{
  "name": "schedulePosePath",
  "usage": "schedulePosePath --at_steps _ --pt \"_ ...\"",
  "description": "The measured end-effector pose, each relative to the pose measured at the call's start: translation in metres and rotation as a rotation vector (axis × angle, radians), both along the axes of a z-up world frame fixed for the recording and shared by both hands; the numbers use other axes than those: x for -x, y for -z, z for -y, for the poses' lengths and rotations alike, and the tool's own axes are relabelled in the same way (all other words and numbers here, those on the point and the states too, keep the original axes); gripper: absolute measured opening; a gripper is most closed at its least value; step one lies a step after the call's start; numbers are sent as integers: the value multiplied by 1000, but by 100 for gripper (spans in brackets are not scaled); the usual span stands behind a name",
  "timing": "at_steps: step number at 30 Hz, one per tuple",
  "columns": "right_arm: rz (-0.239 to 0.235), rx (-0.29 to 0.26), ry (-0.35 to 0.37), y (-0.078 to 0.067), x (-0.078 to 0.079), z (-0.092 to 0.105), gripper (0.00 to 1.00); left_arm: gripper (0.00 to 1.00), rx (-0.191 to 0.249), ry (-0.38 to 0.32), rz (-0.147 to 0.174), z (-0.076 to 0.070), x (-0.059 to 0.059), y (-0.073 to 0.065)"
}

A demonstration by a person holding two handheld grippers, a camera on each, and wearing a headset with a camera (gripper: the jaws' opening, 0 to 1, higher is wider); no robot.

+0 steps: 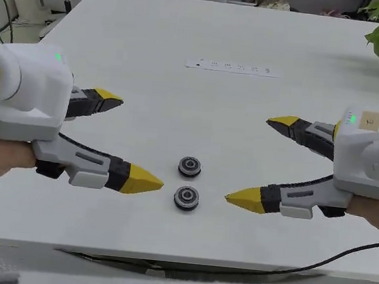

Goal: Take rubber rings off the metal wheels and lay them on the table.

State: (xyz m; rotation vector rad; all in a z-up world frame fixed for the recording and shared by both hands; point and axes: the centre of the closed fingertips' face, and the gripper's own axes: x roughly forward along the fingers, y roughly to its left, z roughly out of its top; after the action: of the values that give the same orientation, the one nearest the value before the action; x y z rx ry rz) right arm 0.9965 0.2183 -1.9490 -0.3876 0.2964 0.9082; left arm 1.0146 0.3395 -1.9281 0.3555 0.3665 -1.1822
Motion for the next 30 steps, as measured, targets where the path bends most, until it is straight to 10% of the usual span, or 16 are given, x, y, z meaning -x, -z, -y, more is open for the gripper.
schedulePosePath --at_steps 30 --pt "-60 16 -108 38 -12 -15 81 86 -29 91 -48 22 -7 35"
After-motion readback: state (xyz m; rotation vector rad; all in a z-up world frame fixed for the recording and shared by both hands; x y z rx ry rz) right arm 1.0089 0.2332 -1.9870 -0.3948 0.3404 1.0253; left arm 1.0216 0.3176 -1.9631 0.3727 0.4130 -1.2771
